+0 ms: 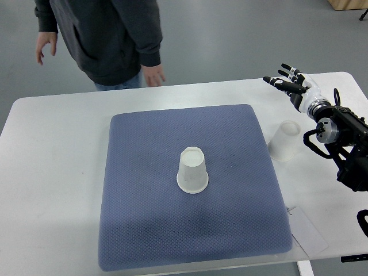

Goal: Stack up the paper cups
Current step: 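Move the right hand toward the white paper cup beside the mat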

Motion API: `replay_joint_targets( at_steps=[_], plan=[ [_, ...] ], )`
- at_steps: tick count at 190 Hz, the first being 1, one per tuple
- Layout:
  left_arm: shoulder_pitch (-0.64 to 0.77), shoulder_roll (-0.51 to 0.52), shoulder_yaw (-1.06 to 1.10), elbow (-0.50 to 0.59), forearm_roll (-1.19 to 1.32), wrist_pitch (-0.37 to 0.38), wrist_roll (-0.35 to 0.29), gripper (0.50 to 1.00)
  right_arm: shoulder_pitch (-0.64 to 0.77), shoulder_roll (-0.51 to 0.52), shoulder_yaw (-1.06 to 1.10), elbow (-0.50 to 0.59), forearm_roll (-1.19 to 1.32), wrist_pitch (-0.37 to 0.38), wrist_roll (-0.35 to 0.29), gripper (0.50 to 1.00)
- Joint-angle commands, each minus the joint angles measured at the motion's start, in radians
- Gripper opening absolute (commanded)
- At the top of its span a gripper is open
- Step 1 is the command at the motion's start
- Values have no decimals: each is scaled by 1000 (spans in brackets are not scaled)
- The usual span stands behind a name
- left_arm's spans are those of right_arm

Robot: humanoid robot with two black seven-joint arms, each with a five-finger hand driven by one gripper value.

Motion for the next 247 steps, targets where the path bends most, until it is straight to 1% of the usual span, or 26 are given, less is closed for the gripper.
replay_joint_targets(
  at_steps=[1, 61, 105, 169, 194, 208, 218, 226, 229, 231, 234, 235, 236, 247],
  plan=[
    [1, 0, 2, 2, 0, 1, 10, 1000, 0, 0, 0, 0, 0, 0, -1, 919],
    [3, 0, -1, 5, 0, 1, 12, 1000, 3, 0, 2, 2, 1, 3, 1, 919],
    [3, 0, -1, 14, 0, 1, 12, 1000, 5, -25, 0, 2, 1, 60, -1, 919],
    [3, 0, -1, 14, 0, 1, 12, 1000, 9, -28, 3, 2, 1, 57, 11, 919],
    [3, 0, -1, 14, 0, 1, 12, 1000, 11, -41, -5, 0, 1, 67, 10, 919],
    [3, 0, -3, 14, 0, 1, 12, 1000, 21, -66, -11, 0, 1, 94, 10, 919],
    [3, 0, -3, 14, 0, 1, 12, 1000, 23, -89, -12, 0, 1, 133, 8, 919],
    [3, 0, -3, 14, 0, 1, 12, 1000, 20, -107, -14, 3, -3, 189, 10, 919],
    [3, 0, -1, 14, 0, 1, 12, 1000, 18, -118, -14, 6, -3, 225, 11, 919],
    [3, 0, -1, 14, 0, 1, 12, 1000, 18, -118, -14, 6, -3, 225, 11, 919],
    [3, 0, -3, 14, 0, 1, 12, 1000, 17, -132, -12, 6, -3, 264, 13, 919],
    [3, 0, -3, 14, 0, 1, 12, 1000, 17, -132, -12, 6, -3, 264, 13, 919],
    [3, 0, -1, 14, 0, 1, 12, 1000, 17, -139, -12, 6, -5, 284, 14, 919],
    [3, 0, -1, 14, 0, 1, 12, 1000, 20, -172, -12, 5, -5, 347, 31, 917]
  ],
)
